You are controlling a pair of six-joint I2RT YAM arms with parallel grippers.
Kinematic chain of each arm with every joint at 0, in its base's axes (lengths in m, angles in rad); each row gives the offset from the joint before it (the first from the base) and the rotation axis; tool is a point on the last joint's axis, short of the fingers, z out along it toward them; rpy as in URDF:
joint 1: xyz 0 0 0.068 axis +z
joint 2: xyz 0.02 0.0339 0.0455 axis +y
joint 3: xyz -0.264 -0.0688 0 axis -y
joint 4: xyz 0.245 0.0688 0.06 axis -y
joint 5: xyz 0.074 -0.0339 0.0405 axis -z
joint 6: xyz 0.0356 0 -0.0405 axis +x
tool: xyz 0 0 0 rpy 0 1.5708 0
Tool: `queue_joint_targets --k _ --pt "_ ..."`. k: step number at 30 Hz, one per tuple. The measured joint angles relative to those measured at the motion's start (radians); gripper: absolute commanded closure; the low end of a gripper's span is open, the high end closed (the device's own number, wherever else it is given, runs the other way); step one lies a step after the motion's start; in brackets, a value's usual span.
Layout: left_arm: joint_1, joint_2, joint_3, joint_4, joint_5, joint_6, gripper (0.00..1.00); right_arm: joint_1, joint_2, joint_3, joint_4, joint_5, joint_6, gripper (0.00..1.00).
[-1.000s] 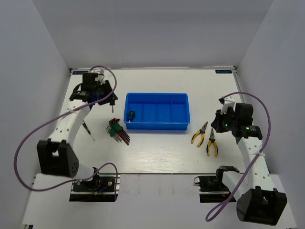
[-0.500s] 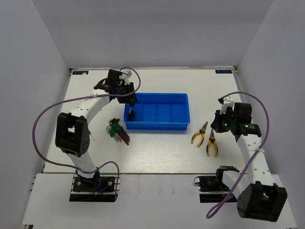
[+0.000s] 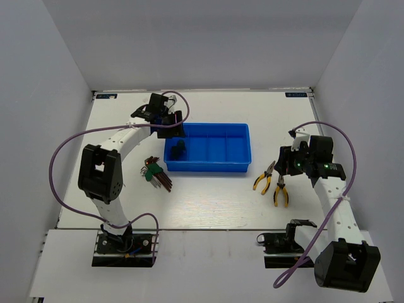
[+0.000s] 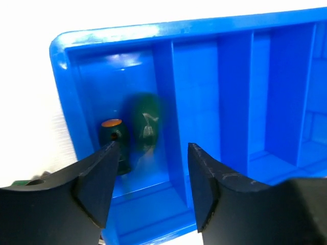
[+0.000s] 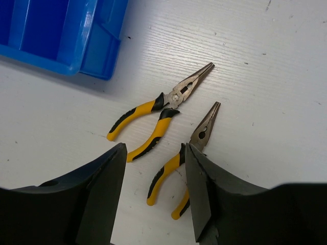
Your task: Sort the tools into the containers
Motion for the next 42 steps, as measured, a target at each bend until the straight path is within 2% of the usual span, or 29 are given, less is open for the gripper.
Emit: queue_joint_targets --k 3,5,6,7,10,12,13,14,15,16,17,18,22,28,30,34,42 --pt "-0.002 0.000 0.006 -0.004 -0.008 -0.002 0.28 0.000 0.002 0.000 0.000 0.002 0.000 0.43" --pt "-0.003 0.000 0.012 -0.006 -0.005 -0.002 0.31 0.000 0.005 0.000 0.000 0.003 -0.001 0.50" --pt "-0.004 -0.001 0.016 -0.008 -0.002 -0.003 0.37 0.000 0.007 0.000 0.000 0.004 -0.003 0.58" --pt "-0.006 -0.003 0.019 -0.006 0.003 -0.003 0.56 0.000 0.011 0.000 0.000 0.008 -0.001 0.74" --pt "-0.011 -0.037 0.019 -0.009 0.021 -0.005 0.96 0.000 0.029 0.000 0.001 0.023 -0.012 0.94" --pt "-0.017 -0.100 0.006 0.001 0.018 0.016 0.97 0.000 0.068 0.007 -0.013 0.043 -0.019 0.96" --pt "-0.021 -0.144 -0.012 0.004 0.005 0.026 0.80 0.000 0.105 0.025 -0.037 0.056 -0.019 0.96" --pt "-0.025 -0.207 -0.042 0.007 -0.024 0.039 0.59 0.000 0.151 0.050 -0.062 0.070 -0.020 0.91" --pt "-0.027 -0.277 -0.080 0.008 -0.060 0.050 0.43 0.000 0.197 0.071 -0.081 0.079 -0.021 0.79" --pt "-0.032 -0.343 -0.114 0.001 -0.091 0.052 0.31 0.000 0.243 0.096 -0.102 0.089 -0.022 0.78" --pt "-0.035 -0.426 -0.174 0.024 -0.132 0.045 0.17 0.000 0.290 0.115 -0.115 0.097 -0.027 0.69" --pt "-0.035 -0.497 -0.223 0.019 -0.163 0.050 0.13 0.000 0.322 0.125 -0.124 0.101 -0.026 0.66" --pt "-0.025 -0.689 -0.396 0.023 -0.273 0.044 0.09 0.002 0.385 0.129 -0.163 0.148 -0.045 0.59" --pt "-0.017 -0.687 -0.540 0.036 -0.347 0.051 0.09 0.002 0.409 0.112 -0.228 0.193 -0.130 0.54" --pt "-0.017 -0.687 -0.553 0.034 -0.349 0.052 0.09 0.002 0.407 0.087 -0.238 0.203 -0.156 0.47" --pt "-0.016 -0.703 -0.554 0.057 -0.349 0.053 0.09 0.002 0.404 0.031 -0.259 0.211 -0.191 0.47" --pt "-0.016 -0.732 -0.554 0.072 -0.348 0.055 0.09 0.029 0.502 0.016 -0.220 0.292 -0.182 0.61"
